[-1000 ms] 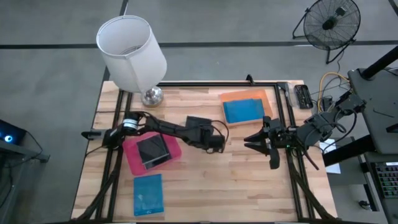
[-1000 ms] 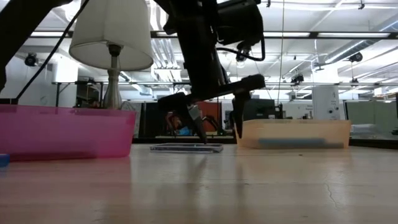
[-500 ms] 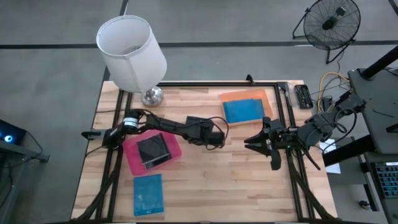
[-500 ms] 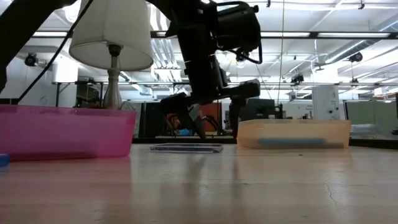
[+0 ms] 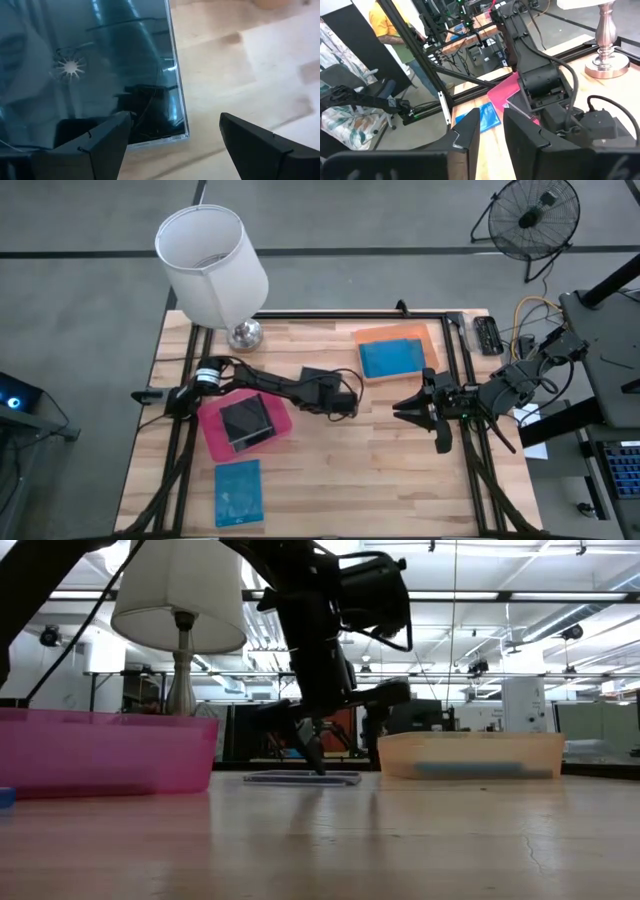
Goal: Pick & place jewel cases by type
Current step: Put the black CD case into the pink bin
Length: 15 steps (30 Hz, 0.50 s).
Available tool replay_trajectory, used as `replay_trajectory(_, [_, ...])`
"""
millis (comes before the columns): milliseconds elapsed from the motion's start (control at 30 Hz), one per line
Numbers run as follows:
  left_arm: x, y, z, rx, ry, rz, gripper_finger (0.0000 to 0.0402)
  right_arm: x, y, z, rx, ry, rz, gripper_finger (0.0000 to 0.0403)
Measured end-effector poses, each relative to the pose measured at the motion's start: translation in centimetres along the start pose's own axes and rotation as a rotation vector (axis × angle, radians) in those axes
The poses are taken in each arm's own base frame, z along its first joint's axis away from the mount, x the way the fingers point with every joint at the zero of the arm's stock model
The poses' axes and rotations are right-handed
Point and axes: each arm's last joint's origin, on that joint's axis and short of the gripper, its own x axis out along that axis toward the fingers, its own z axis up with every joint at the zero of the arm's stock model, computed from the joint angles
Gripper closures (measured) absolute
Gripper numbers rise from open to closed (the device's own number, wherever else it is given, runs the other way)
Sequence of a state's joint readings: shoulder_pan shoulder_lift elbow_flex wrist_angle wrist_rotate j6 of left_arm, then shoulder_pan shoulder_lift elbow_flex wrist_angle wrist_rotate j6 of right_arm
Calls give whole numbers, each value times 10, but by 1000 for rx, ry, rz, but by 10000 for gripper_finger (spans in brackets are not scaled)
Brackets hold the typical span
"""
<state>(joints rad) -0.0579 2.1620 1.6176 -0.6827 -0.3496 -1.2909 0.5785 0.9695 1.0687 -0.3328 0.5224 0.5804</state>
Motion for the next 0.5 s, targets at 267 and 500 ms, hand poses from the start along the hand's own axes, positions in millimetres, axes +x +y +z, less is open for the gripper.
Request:
replay_trajectory(267, [-9, -13, -25, -79, 22, -83, 109, 0, 0, 0, 0, -1, 1, 319])
replay_trajectory(500, [-20, -21, -51, -83, 43, -140, 109, 0, 1, 2, 32, -15, 10, 310])
